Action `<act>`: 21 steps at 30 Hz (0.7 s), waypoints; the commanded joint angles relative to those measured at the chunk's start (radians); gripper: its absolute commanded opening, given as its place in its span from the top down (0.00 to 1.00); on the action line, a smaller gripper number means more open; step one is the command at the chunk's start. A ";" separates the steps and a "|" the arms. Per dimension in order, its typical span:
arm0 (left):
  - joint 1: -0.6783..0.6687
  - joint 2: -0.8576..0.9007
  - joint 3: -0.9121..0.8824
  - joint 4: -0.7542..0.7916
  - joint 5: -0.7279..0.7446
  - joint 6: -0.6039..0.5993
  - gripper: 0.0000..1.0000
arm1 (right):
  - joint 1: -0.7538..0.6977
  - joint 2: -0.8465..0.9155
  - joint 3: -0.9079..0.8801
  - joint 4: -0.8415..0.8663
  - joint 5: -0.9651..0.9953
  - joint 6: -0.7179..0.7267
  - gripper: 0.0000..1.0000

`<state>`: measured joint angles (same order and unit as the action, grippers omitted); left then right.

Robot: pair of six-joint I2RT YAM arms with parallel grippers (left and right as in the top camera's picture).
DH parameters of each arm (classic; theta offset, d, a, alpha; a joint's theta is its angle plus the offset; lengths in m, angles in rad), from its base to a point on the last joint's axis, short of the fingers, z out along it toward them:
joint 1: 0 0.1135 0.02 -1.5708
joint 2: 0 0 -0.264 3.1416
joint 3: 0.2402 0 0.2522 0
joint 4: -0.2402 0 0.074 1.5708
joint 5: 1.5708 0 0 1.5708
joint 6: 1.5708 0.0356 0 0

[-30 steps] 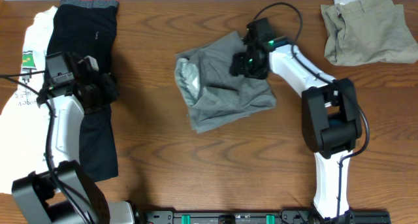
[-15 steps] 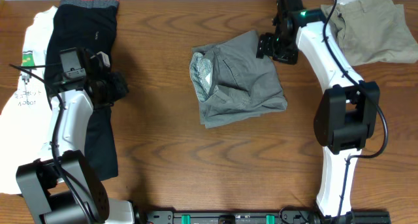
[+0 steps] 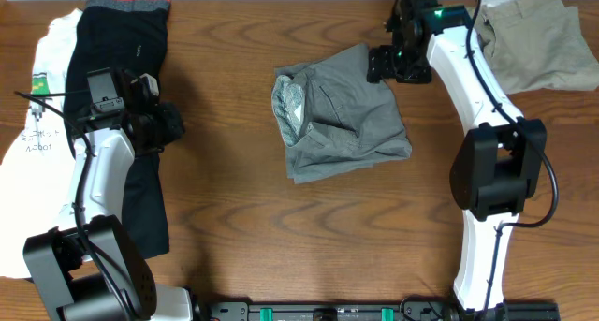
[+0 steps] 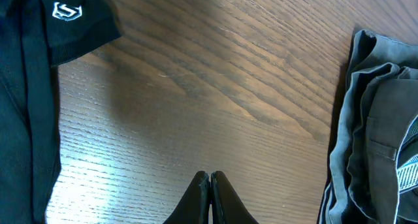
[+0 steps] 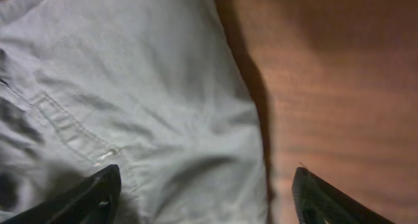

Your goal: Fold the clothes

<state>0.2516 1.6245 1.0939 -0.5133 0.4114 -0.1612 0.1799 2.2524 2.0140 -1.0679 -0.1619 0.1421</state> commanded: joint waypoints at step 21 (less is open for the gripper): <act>-0.002 0.009 -0.010 0.000 -0.005 -0.008 0.94 | -0.216 0.008 -0.428 0.380 -0.642 -0.237 0.11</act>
<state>0.2516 1.6245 1.0935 -0.5148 0.4114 -0.1612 -0.0444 2.2524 1.6249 -0.7048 -0.7048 -0.0750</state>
